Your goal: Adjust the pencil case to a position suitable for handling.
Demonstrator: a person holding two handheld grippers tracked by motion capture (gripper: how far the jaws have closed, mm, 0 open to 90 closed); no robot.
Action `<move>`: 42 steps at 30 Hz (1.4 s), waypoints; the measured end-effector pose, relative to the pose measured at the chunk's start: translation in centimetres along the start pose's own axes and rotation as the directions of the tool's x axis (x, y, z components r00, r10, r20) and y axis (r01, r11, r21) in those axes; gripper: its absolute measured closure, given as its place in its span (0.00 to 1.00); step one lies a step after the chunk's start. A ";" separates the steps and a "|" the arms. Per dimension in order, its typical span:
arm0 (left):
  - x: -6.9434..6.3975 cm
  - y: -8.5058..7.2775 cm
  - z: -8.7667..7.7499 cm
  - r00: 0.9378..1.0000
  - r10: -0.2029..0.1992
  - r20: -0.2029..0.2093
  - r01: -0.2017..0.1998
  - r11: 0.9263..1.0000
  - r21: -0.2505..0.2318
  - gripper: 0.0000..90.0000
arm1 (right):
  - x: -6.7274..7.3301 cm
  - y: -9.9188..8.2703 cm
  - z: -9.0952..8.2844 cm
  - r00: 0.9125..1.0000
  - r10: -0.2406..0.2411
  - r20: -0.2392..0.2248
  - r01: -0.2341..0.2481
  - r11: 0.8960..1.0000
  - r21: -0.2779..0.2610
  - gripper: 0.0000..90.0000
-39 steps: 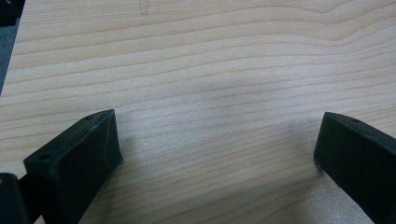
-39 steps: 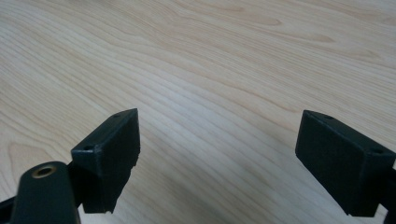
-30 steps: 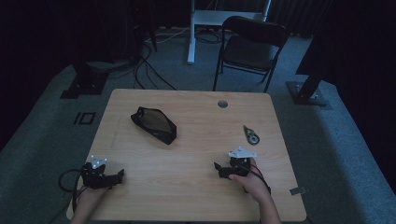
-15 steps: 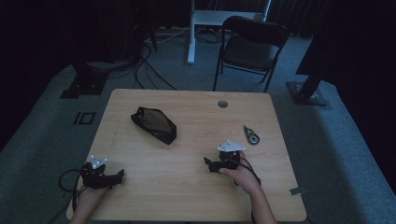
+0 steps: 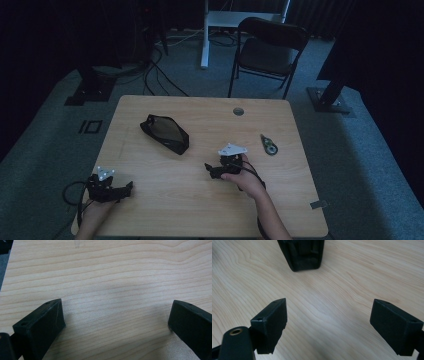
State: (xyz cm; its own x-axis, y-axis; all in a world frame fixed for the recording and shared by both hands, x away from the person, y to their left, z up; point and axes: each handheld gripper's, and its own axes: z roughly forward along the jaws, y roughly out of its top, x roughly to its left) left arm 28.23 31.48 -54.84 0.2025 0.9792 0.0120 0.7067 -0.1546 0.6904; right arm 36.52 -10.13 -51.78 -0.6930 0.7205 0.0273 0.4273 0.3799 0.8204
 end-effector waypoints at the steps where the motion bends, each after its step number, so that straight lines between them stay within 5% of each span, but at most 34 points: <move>1: 0.0 0.0 0.0 1.000 0.000 0.000 0.000 1.000 0.000 0.01 | 0.0 0.1 0.2 1.000 -0.002 0.000 0.002 1.000 -0.002 0.16; 27: 0.0 0.0 0.0 1.000 0.000 -0.001 0.000 1.000 0.000 0.01 | 1.7 4.1 4.3 0.998 -0.024 -0.060 0.021 0.999 -0.050 0.23; 30: 0.0 0.0 0.0 1.000 0.000 -0.001 0.000 1.000 -0.001 0.01 | 1.9 4.3 4.9 0.997 0.005 -0.077 -0.010 0.998 -0.062 0.25; 42: 0.0 0.0 0.0 1.000 0.000 -0.001 0.000 1.000 -0.001 0.01 | 2.0 5.1 6.9 1.000 -0.001 -0.011 -0.001 0.993 -0.121 0.44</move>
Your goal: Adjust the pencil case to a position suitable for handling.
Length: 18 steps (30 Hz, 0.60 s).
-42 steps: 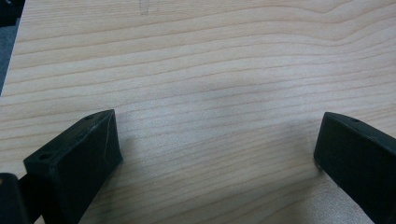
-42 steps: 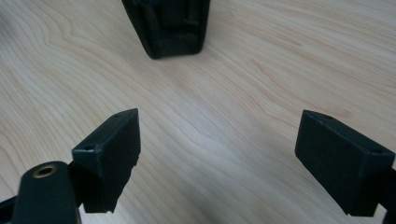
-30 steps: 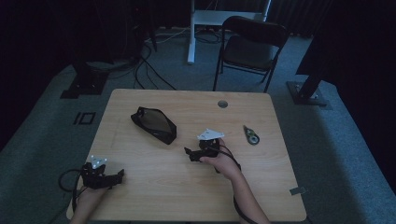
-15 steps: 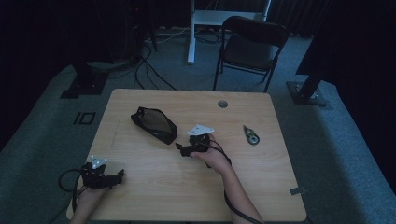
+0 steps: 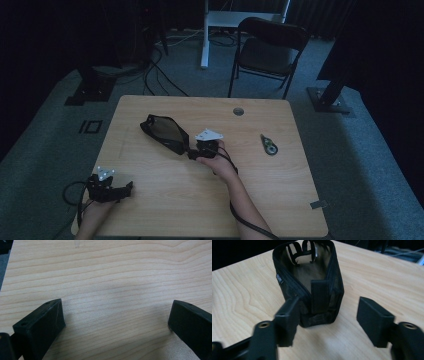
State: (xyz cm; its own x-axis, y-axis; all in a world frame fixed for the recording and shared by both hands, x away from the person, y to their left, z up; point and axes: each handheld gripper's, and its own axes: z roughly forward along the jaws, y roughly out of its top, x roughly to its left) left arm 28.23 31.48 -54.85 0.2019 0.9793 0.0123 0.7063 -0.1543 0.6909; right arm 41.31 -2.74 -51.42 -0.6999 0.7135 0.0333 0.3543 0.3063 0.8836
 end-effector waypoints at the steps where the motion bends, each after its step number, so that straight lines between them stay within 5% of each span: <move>1: 0.0 0.0 0.0 1.000 0.000 0.000 0.000 1.000 0.000 0.01 | 0.0 0.0 0.2 1.000 -0.007 0.001 0.007 1.000 0.000 0.46; 12: 0.0 0.0 0.0 1.000 0.000 0.000 0.000 1.000 0.000 0.01 | 0.4 0.0 1.6 0.999 0.027 -0.031 -0.025 0.999 0.045 0.62; 18: 0.0 0.0 0.0 1.000 0.000 0.000 0.000 1.000 0.000 0.01 | 0.5 0.0 2.4 1.000 0.017 -0.012 -0.017 0.999 0.050 0.70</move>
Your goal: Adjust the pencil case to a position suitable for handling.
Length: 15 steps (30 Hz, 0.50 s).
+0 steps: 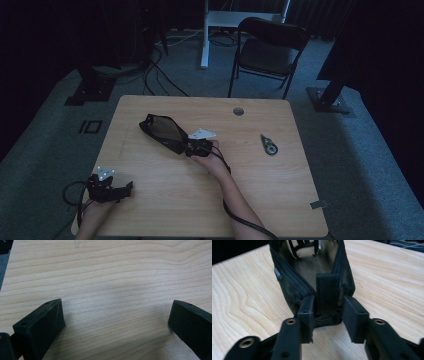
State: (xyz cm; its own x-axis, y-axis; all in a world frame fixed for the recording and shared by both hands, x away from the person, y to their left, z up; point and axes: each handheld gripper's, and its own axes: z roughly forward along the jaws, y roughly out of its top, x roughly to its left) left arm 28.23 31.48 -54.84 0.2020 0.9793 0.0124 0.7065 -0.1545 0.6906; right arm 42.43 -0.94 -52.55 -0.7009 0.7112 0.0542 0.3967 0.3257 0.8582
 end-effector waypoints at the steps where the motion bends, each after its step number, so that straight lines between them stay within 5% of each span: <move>1: 0.0 0.0 0.0 1.000 0.001 0.001 -0.001 1.000 0.001 0.01 | 0.0 0.0 0.1 1.000 0.004 0.003 -0.004 1.000 0.000 0.78; 15: 0.0 0.0 0.0 1.000 -0.001 0.000 0.001 1.000 0.000 0.01 | -0.4 -0.8 -1.3 0.998 0.023 0.053 -0.023 1.000 -0.008 0.81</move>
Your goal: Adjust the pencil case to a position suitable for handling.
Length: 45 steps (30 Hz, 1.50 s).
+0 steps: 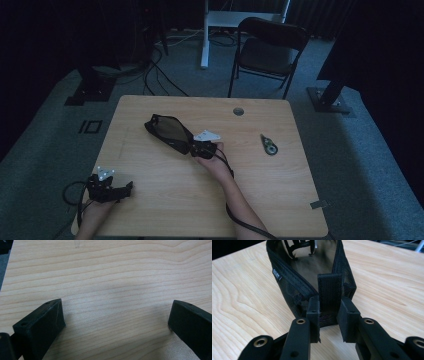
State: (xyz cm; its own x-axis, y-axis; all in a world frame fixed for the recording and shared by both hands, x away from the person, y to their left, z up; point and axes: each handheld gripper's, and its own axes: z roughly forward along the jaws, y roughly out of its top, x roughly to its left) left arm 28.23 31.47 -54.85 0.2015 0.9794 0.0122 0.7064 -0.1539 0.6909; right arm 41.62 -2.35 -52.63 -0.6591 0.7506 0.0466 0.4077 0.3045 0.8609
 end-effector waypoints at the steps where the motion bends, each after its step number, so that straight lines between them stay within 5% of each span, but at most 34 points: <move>1: 0.0 0.0 0.0 1.000 0.000 0.000 0.000 1.000 0.000 0.01 | -0.3 -0.4 -0.4 1.000 0.002 0.010 -0.001 1.000 -0.008 0.81; 16: 0.0 0.0 0.0 1.000 0.001 0.000 -0.001 1.000 0.000 0.01 | -1.9 -2.8 -4.5 0.998 0.043 0.048 -0.042 0.999 -0.019 0.81; 30: 0.0 0.0 0.0 1.000 0.002 0.000 -0.002 1.000 0.001 0.01 | -4.3 -5.3 -9.2 0.989 0.058 0.136 -0.055 0.998 -0.028 0.81; 45: 0.0 0.0 0.0 1.000 0.002 -0.001 -0.002 1.000 0.000 0.01 | -6.7 -8.5 -14.2 0.955 0.137 0.262 -0.126 0.990 -0.060 0.81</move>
State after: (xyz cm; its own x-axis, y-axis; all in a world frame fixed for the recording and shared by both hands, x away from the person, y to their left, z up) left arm 28.23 31.48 -54.85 0.2022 0.9793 0.0137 0.7059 -0.1554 0.6910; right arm 33.59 -18.24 -53.08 -0.4082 0.9124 0.0302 0.4486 0.1717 0.8771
